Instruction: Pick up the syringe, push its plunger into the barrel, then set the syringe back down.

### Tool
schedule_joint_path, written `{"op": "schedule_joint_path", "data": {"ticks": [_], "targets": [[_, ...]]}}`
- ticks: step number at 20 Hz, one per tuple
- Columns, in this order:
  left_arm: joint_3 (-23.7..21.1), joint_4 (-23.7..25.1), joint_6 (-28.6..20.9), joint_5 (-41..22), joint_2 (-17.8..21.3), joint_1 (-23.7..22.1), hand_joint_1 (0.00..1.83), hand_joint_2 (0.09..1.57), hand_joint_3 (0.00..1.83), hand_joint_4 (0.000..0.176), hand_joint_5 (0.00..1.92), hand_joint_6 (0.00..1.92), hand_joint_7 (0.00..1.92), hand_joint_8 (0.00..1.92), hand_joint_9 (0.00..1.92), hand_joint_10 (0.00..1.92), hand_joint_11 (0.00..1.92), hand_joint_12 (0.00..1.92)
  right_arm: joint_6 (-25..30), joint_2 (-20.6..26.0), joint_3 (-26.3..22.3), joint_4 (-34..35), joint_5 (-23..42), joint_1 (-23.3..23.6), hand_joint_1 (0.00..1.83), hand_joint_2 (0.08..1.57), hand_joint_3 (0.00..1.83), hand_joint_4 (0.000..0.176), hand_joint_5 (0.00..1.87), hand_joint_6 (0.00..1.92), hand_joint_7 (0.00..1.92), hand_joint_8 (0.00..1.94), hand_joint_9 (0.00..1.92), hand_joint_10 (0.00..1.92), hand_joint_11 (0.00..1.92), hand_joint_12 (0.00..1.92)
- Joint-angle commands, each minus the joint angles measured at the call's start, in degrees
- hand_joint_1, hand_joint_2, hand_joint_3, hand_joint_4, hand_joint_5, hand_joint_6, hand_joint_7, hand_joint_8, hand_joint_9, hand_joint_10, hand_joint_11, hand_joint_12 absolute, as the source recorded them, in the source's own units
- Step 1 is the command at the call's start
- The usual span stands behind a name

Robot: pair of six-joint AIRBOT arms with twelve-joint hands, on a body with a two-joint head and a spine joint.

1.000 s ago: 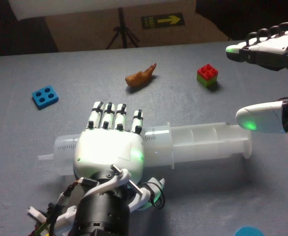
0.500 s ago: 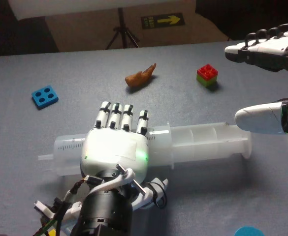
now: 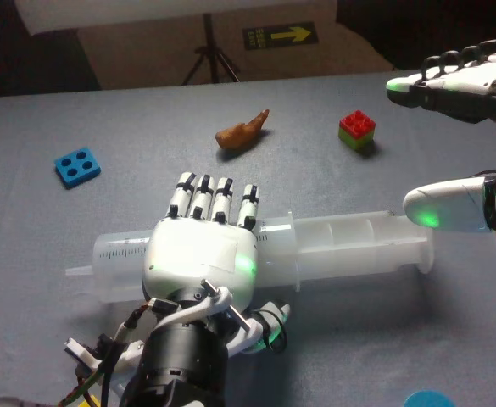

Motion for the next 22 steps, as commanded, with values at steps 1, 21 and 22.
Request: {"op": "schedule_joint_path", "data": {"ticks": [1,21,22], "targets": [[0.2,5.0,0.0,3.3,-0.2,0.1,0.45,1.09,0.0,0.048,0.04,0.0,0.0,0.0,0.0,0.0,0.0,0.0,0.5,0.2,-0.1,-0.2,6.9,0.4,0.19,1.0,0.0,0.0,0.17,0.0,0.17,0.01,0.15,0.0,0.0,0.47],[0.8,5.4,-1.3,3.3,0.0,0.8,0.9,1.11,0.0,0.0,0.44,0.02,0.38,0.01,0.35,0.02,0.05,0.76,0.7,0.3,-0.2,-0.2,7.5,0.3,0.26,0.98,0.0,0.0,0.17,0.0,0.18,0.0,0.16,0.0,0.0,0.62],[0.9,5.4,-1.3,3.2,0.0,0.9,1.06,1.11,0.0,0.0,0.65,0.02,0.62,0.02,0.57,0.04,0.19,0.92,0.7,0.3,-0.2,-0.2,7.5,0.3,0.24,0.98,0.0,0.0,0.14,0.0,0.16,0.0,0.14,0.0,0.0,0.54]]}}
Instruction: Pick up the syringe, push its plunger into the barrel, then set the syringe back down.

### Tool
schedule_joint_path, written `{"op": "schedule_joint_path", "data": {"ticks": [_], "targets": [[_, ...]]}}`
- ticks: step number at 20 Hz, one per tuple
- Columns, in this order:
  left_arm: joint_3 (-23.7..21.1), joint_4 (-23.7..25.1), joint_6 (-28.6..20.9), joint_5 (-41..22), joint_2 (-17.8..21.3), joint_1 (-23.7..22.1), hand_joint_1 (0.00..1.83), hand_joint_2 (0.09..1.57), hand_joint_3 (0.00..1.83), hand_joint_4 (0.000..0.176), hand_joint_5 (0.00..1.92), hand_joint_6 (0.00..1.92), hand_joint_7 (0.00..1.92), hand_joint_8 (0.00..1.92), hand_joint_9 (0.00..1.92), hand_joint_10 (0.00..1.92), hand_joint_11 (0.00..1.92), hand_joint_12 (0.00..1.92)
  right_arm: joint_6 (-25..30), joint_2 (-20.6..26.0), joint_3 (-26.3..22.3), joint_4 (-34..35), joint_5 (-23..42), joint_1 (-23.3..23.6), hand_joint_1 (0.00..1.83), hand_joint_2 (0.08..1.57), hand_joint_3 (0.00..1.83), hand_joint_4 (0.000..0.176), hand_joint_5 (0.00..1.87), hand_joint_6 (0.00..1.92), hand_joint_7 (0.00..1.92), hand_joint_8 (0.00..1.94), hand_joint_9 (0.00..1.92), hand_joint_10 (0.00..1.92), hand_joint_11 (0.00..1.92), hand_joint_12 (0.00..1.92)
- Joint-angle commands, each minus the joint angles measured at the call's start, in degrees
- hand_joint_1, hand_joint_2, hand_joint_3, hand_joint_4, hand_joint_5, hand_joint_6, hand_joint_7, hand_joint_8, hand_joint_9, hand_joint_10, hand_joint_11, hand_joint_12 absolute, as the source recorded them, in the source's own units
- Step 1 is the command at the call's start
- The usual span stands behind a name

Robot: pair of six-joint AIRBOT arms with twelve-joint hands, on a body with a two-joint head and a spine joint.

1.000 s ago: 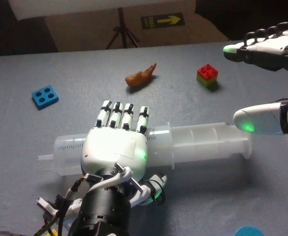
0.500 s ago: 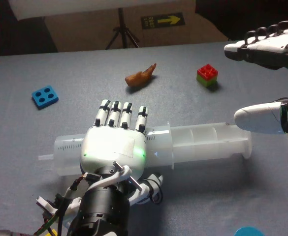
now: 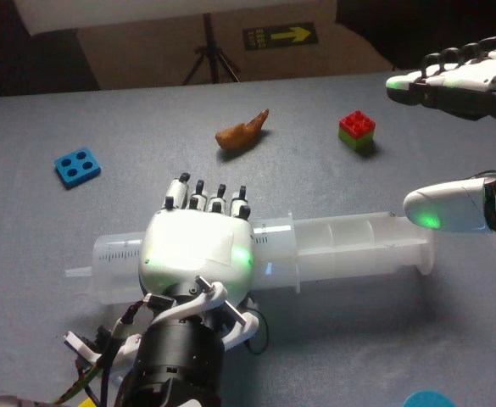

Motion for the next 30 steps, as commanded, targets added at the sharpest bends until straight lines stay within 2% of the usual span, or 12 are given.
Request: {"op": "schedule_joint_path", "data": {"ticks": [1,2,3,4,5,6,7,11,23,24,25,30], "targets": [[0.3,3.1,0.1,2.3,-0.1,0.5,1.11,1.13,0.0,0.0,0.71,0.01,0.69,0.01,0.63,0.04,0.23,0.94,0.5,0.2,-0.1,-0.2,6.9,0.3,0.24,0.98,0.0,0.0,0.14,0.01,0.16,0.0,0.14,0.0,0.0,0.53],[0.4,3.3,-0.4,2.1,-0.1,0.6,1.12,1.2,0.0,0.0,0.81,0.95,0.84,0.03,0.77,0.06,0.35,0.96,0.5,0.2,-0.1,-0.2,7.0,0.4,0.25,0.98,0.0,0.0,0.15,0.01,0.17,0.01,0.15,0.01,0.0,0.53],[0.5,3.3,-0.4,1.9,-0.1,0.6,1.17,1.2,0.0,0.0,0.75,1.21,0.88,0.97,0.86,0.08,0.41,1.02,0.6,0.2,-0.1,-0.2,7.0,0.4,0.25,0.98,0.0,0.0,0.15,0.01,0.18,0.0,0.15,0.0,0.0,0.51],[0.5,3.3,-0.4,1.9,-0.1,0.6,1.18,1.22,0.0,0.0,0.69,1.3,0.87,1.23,0.91,0.1,0.45,1.06,0.6,0.3,-0.1,-0.2,7.0,0.3,0.24,0.99,0.0,0.0,0.15,0.0,0.17,0.0,0.14,0.0,0.0,0.49],[0.5,3.3,-0.4,1.9,-0.2,0.6,1.18,1.22,0.0,0.0,0.69,1.3,0.87,1.23,0.91,0.1,0.45,1.06,0.6,0.3,-0.1,-0.2,7.0,0.3,0.24,0.99,0.0,0.0,0.15,0.0,0.17,0.0,0.14,0.0,0.0,0.49],[0.4,3.3,-0.4,1.9,-0.2,0.7,1.45,1.21,0.0,0.0,0.68,1.21,0.8,1.29,0.75,1.34,0.55,1.66,0.6,0.3,-0.1,-0.2,7.0,0.3,0.24,0.98,0.0,0.0,0.15,0.0,0.17,0.0,0.15,0.0,0.0,0.56],[0.3,3.4,-0.4,1.9,-0.2,0.7,1.37,1.21,0.0,0.0,0.72,1.17,0.81,1.31,0.74,1.46,0.51,1.48,0.6,0.3,-0.1,-0.2,7.1,0.3,0.24,0.99,0.0,0.0,0.16,0.0,0.17,0.0,0.14,0.0,0.0,0.54],[-0.1,5.0,-2.3,1.0,-0.1,0.7,1.37,1.16,0.0,0.0,0.9,0.87,0.89,1.23,0.82,1.45,0.62,1.48,0.6,0.3,-0.1,-0.2,7.1,0.3,0.24,0.99,0.0,0.0,0.15,0.0,0.16,0.0,0.14,0.0,0.0,0.51],[-0.8,23.1,-16.7,-6.8,4.6,-0.2,1.37,1.16,0.0,0.0,0.94,0.91,0.84,1.24,0.79,1.44,0.59,1.43,0.5,-0.9,-0.1,-0.2,12.6,-1.0,0.26,0.98,0.0,0.0,0.16,0.0,0.18,0.0,0.15,0.0,0.0,0.51],[-0.6,23.9,-17.5,-7.3,5.1,-0.2,1.46,1.15,0.0,0.0,0.96,0.86,0.84,1.21,0.82,1.35,0.61,1.62,0.5,-1.0,-0.1,-0.2,13.2,-1.0,0.26,0.98,0.0,0.0,0.17,0.0,0.18,0.0,0.16,0.0,0.0,0.5],[-0.1,25.4,-18.9,-8.2,5.8,-0.2,1.38,1.16,0.0,0.0,0.95,0.91,0.84,1.23,0.8,1.4,0.6,1.46,0.5,-1.3,-0.1,0.2,14.1,-1.0,0.26,0.99,0.0,0.0,0.16,0.0,0.18,0.0,0.15,0.0,0.0,0.48],[2.0,30.3,-20.6,-14.6,8.8,-0.1,1.36,1.17,0.0,0.0,0.89,0.99,0.85,1.24,0.78,1.43,0.58,1.43,0.2,-2.2,-1.4,6.5,20.2,0.1,0.25,0.99,0.0,0.0,0.16,0.0,0.18,0.0,0.16,0.0,0.0,0.52]]}}
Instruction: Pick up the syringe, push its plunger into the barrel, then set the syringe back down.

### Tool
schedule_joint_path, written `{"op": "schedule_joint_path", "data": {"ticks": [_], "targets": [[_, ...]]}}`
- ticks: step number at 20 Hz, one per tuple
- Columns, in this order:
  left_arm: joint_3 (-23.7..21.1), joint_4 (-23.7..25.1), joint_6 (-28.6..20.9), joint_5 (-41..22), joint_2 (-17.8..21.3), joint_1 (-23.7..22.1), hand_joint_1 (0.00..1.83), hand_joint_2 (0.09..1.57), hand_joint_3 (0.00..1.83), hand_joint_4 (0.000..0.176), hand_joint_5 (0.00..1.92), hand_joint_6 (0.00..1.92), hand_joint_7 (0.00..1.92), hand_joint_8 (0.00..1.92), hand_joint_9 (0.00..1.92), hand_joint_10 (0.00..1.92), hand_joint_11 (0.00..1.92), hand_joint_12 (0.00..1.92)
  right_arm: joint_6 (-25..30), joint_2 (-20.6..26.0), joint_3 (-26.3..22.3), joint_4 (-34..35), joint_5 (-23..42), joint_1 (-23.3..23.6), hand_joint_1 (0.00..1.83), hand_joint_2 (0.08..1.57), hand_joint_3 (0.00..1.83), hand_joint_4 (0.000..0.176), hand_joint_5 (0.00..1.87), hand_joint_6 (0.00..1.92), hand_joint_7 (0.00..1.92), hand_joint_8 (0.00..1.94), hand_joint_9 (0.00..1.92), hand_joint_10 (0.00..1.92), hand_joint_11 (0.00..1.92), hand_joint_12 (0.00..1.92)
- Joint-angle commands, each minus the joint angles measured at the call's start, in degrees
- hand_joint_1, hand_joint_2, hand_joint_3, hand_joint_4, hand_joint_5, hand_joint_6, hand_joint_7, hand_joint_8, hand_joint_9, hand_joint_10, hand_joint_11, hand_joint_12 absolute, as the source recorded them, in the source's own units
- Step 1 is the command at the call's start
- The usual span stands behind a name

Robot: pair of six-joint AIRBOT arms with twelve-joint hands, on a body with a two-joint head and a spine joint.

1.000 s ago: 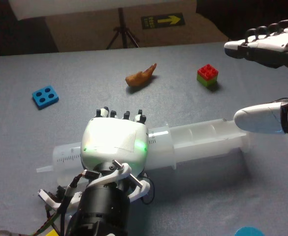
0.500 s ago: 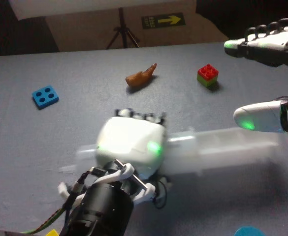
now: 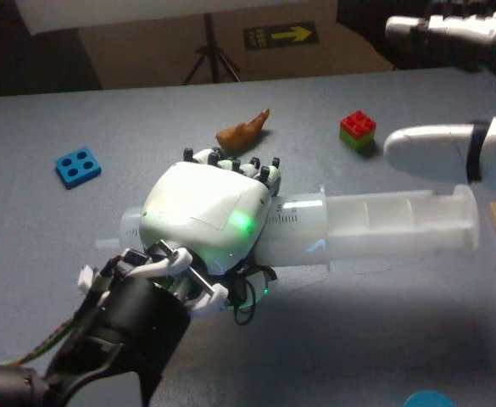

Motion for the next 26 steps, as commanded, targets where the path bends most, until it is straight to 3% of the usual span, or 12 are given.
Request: {"op": "schedule_joint_path", "data": {"ticks": [1,2,4,6,7,8,9,10,13,15,17,26], "targets": [[0.4,7.0,-0.4,2.3,0.4,-0.6,1.46,1.16,0.0,0.0,0.91,0.95,0.84,1.22,0.81,1.35,0.59,1.62,0.3,0.3,-0.7,-0.9,8.3,0.9,0.25,0.99,0.0,0.0,0.17,0.0,0.18,0.0,0.16,0.0,0.0,0.52],[0.7,8.9,-1.1,0.4,1.0,-0.7,1.48,1.16,0.0,0.0,0.92,0.93,0.84,1.21,0.83,1.33,0.61,1.66,0.3,0.4,-1.6,-0.8,9.3,0.9,0.24,0.99,0.0,0.0,0.17,0.0,0.18,0.0,0.16,0.0,0.0,0.53],[1.1,11.1,-1.5,-3.8,2.1,-1.5,1.37,1.16,0.0,0.0,0.92,0.94,0.85,1.23,0.79,1.43,0.52,1.44,0.3,0.9,-3.3,1.4,10.7,0.4,0.24,0.99,0.0,0.0,0.16,0.0,0.18,0.0,0.16,0.0,0.0,0.51],[1.4,12.2,-1.5,-6.4,3.0,-2.5,1.46,1.16,0.0,0.0,0.89,0.99,0.84,1.21,0.84,1.35,0.59,1.59,2.2,0.6,-5.9,9.1,16.0,-0.8,0.28,0.99,0.0,0.0,0.16,0.0,0.17,0.0,0.15,0.0,0.0,0.48],[1.4,12.2,-1.5,-6.8,3.5,-2.7,1.48,1.16,0.0,0.0,0.87,1.02,0.83,1.21,0.84,1.34,0.59,1.64,4.8,0.5,-7.0,9.6,19.3,-2.2,0.27,0.99,0.0,0.0,0.17,0.0,0.18,0.0,0.16,0.0,0.0,0.5],[1.4,12.3,-1.5,-7.1,3.9,-3.1,1.39,1.17,0.0,0.0,0.86,1.05,0.84,1.21,0.82,1.4,0.57,1.49,4.7,0.6,-8.0,8.8,20.2,-3.0,0.24,0.99,0.0,0.0,0.16,0.0,0.18,0.0,0.16,0.0,0.0,0.5],[1.4,12.6,-1.5,-7.5,4.4,-3.5,1.47,1.17,0.0,0.0,0.87,1.03,0.82,1.22,0.83,1.36,0.59,1.62,4.5,0.8,-9.1,8.7,20.8,-3.3,0.24,0.99,0.0,0.0,0.17,0.0,0.18,0.0,0.16,0.0,0.0,0.5],[1.7,12.9,-1.5,-8.6,4.8,-4.0,1.39,1.16,0.0,0.0,0.88,1.02,0.84,1.2,0.82,1.4,0.62,1.48,4.4,1.0,-10.0,8.7,21.1,-3.4,0.25,0.99,0.0,0.0,0.17,0.0,0.18,0.0,0.16,0.0,0.0,0.5],[2.8,13.6,-1.5,-11.7,6.3,-6.5,1.36,1.17,0.0,0.0,0.86,1.04,0.84,1.21,0.81,1.43,0.62,1.44,2.1,0.9,-11.1,10.8,21.7,-3.5,0.25,0.98,0.0,0.0,0.17,0.0,0.18,0.0,0.16,0.0,0.0,0.53],[3.3,13.6,-1.4,-14.0,7.2,-8.0,1.48,1.16,0.0,0.0,0.85,1.03,0.84,1.2,0.85,1.34,0.62,1.64,2.0,0.8,-11.3,11.8,22.6,-3.6,0.24,0.99,0.0,0.0,0.16,0.0,0.17,0.0,0.14,0.0,0.0,0.5],[3.7,13.5,-1.4,-15.6,7.9,-9.7,1.37,1.17,0.0,0.0,0.84,1.06,0.85,1.23,0.81,1.42,0.61,1.46,2.0,0.5,-11.3,11.9,23.4,-3.5,0.25,0.98,0.0,0.0,0.17,0.0,0.18,0.0,0.16,0.01,0.0,0.53],[1.1,1.4,4.7,-17.8,9.0,-13.1,1.37,1.16,0.0,0.0,0.86,1.04,0.86,1.21,0.82,1.41,0.6,1.46,0.1,0.2,-11.7,11.9,24.2,-3.8,0.25,0.98,0.0,0.0,0.17,0.0,0.18,0.0,0.16,0.0,0.0,0.5]]}}
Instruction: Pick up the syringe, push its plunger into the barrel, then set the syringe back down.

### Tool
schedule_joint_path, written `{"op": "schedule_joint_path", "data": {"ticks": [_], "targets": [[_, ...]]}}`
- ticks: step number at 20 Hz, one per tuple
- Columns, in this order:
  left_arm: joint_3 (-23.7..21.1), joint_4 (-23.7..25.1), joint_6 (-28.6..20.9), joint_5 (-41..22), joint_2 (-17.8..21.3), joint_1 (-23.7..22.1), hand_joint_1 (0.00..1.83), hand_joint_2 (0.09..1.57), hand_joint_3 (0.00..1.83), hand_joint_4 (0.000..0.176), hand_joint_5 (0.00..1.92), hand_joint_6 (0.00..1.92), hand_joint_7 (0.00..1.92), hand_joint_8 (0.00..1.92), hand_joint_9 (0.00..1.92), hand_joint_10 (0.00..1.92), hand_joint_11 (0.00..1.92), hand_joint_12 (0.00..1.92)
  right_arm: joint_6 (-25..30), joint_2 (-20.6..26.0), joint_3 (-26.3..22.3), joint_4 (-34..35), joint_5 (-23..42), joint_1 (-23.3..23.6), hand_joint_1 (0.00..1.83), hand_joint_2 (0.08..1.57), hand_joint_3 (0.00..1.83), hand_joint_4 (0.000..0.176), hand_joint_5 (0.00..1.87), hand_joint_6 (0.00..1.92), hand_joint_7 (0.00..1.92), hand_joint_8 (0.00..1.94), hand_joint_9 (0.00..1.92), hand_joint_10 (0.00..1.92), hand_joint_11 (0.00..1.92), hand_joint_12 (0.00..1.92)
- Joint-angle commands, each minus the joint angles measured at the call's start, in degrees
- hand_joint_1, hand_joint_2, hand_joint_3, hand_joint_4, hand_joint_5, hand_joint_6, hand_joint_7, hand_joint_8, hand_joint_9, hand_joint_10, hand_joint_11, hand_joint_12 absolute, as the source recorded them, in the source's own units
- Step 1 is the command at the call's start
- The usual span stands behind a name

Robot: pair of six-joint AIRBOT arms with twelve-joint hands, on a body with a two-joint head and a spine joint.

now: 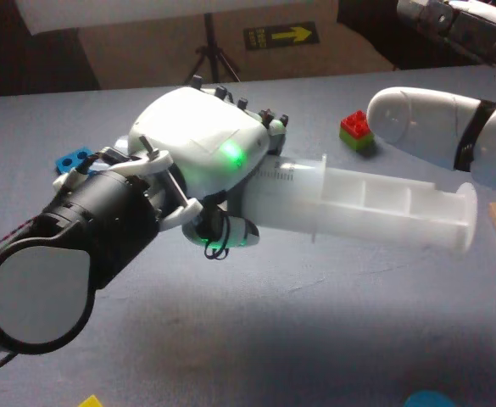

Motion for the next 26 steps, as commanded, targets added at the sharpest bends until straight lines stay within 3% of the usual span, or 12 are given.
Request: {"op": "schedule_joint_path", "data": {"ticks": [1,5,6,7,12,18,19,21,25,26], "targets": [[-0.1,2.1,1.0,6.4,0.2,-1.6,1.37,1.16,0.0,0.0,0.86,1.03,0.86,1.21,0.82,1.41,0.6,1.46,0.3,0.2,-0.2,-3.0,5.9,0.3,0.25,0.98,0.0,0.0,0.17,0.0,0.18,0.0,0.16,0.0,0.0,0.5],[-1.0,-2.0,3.1,6.7,1.7,-3.4,1.36,1.17,0.0,0.0,0.85,1.05,0.83,1.25,0.8,1.43,0.57,1.45,-0.3,0.2,-0.2,-3.0,6.8,0.4,0.26,0.99,0.0,0.0,0.17,0.0,0.19,0.0,0.16,0.0,0.0,0.5],[-1.2,-3.1,4.1,6.7,2.1,-3.9,1.46,1.17,0.0,0.0,0.85,1.02,0.82,1.24,0.83,1.37,0.59,1.63,-0.4,0.2,-0.3,-3.0,6.9,0.4,0.25,0.99,0.0,0.0,0.17,0.0,0.18,0.0,0.15,0.0,0.0,0.48],[-1.4,-3.7,4.6,6.7,2.7,-4.2,1.48,1.16,0.0,0.0,0.85,1.0,0.83,1.22,0.85,1.34,0.61,1.65,-0.6,0.2,-0.3,-3.0,7.1,0.4,0.25,0.98,0.0,0.0,0.17,0.0,0.18,0.0,0.15,0.0,0.0,0.48],[-2.0,-3.7,4.7,5.8,4.5,-5.5,1.49,1.16,0.0,0.0,0.86,1.0,0.82,1.21,0.84,1.34,0.62,1.69,-2.2,-0.5,-0.9,-2.2,9.8,0.0,0.24,0.99,0.0,0.0,0.15,0.0,0.17,0.0,0.14,0.0,0.0,0.43],[-2.1,-3.7,5.4,4.9,4.9,-6.9,1.49,1.16,0.0,0.0,0.86,1.02,0.83,1.21,0.84,1.34,0.6,1.68,-3.3,-4.7,-1.5,17.2,17.0,0.6,0.26,0.99,0.0,0.0,0.14,0.0,0.15,0.0,0.13,0.0,0.0,0.45],[-2.2,-3.7,5.4,4.9,4.9,-6.9,1.39,1.16,0.0,0.0,0.86,1.02,0.86,1.19,0.83,1.38,0.6,1.51,-3.3,-5.8,-1.6,18.2,19.4,0.8,0.25,0.99,0.0,0.0,0.15,0.0,0.16,0.01,0.14,0.01,0.0,0.44],[-2.4,-3.7,5.4,4.9,5.0,-6.8,1.49,1.16,0.0,0.0,0.86,1.0,0.84,1.21,0.85,1.34,0.59,1.66,-4.3,-7.2,-1.7,18.2,23.1,1.3,0.26,0.98,0.0,0.0,0.18,0.01,0.2,0.01,0.17,0.01,0.0,0.5],[-2.4,-4.0,5.5,4.9,4.9,-6.8,1.49,1.17,0.0,0.0,0.85,1.01,0.81,1.25,0.83,1.34,0.61,1.69,-5.2,-8.2,-1.8,21.9,24.3,1.2,0.27,0.98,0.0,0.0,0.16,0.0,0.16,0.0,0.15,0.0,0.0,0.48],[-2.3,-4.0,5.5,4.9,4.8,-6.9,1.39,1.17,0.0,0.0,0.83,1.06,0.82,1.25,0.82,1.4,0.62,1.52,-5.1,-8.5,-1.8,22.0,24.9,0.8,0.26,0.98,0.0,0.0,0.16,0.0,0.17,0.0,0.15,0.0,0.0,0.48]]}}
